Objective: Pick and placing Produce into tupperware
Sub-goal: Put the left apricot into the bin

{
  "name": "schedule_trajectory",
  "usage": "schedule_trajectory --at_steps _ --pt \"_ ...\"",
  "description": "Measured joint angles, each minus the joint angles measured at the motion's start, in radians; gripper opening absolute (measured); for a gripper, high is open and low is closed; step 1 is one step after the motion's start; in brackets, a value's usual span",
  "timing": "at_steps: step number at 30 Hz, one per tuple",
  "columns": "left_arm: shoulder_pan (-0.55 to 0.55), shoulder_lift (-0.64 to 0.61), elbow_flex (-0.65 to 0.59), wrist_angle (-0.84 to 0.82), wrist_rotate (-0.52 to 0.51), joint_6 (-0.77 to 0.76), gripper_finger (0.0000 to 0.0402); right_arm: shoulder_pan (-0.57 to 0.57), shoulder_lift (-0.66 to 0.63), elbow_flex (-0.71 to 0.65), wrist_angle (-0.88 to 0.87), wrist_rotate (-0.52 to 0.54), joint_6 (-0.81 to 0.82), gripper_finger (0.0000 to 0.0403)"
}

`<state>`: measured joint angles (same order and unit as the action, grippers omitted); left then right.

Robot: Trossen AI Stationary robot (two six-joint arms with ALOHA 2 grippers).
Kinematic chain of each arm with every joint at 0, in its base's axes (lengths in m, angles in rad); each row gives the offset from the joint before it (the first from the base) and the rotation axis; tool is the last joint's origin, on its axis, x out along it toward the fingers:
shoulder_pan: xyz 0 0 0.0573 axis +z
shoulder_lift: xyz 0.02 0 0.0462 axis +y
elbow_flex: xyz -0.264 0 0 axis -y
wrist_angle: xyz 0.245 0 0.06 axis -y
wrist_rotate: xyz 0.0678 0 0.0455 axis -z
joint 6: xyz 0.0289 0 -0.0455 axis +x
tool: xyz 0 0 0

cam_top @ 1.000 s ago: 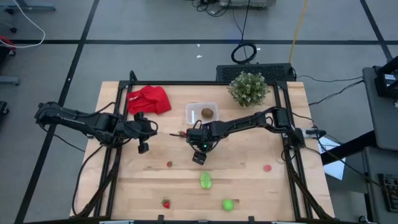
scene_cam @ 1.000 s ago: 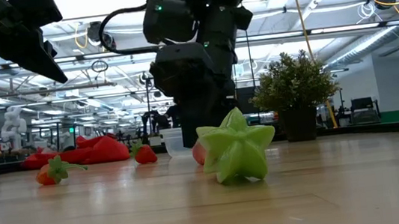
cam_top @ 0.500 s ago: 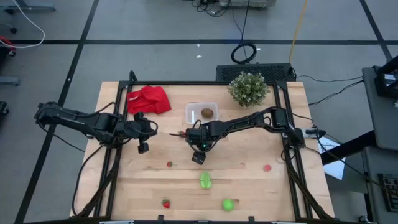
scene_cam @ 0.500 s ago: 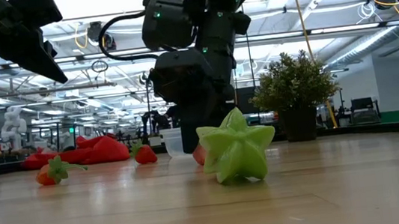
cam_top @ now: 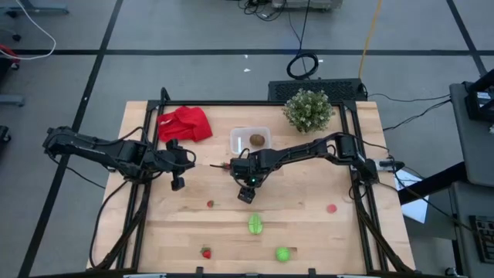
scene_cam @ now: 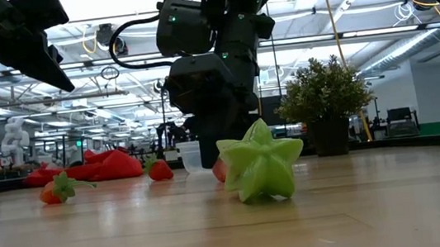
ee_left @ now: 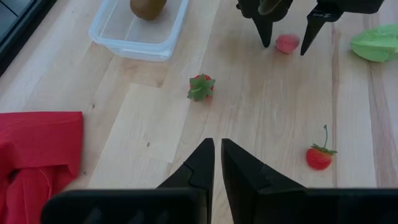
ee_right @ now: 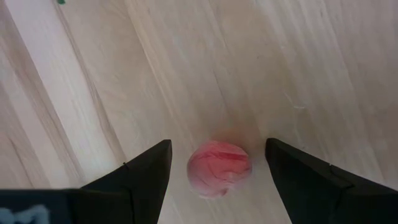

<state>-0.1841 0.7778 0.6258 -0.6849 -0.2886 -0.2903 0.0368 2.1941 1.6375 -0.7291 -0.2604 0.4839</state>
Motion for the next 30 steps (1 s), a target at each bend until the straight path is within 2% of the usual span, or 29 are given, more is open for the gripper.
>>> schedule_trajectory --at_steps 6,30 --pt "0.000 0.000 0.000 0.000 0.000 0.000 0.0033 0.000 0.001 0.000 -0.005 -0.003 -0.003 0.0246" --pt "0.000 0.000 0.000 0.000 0.000 -0.003 0.0033 0.000 0.001 -0.001 -0.011 -0.032 0.002 0.0132"
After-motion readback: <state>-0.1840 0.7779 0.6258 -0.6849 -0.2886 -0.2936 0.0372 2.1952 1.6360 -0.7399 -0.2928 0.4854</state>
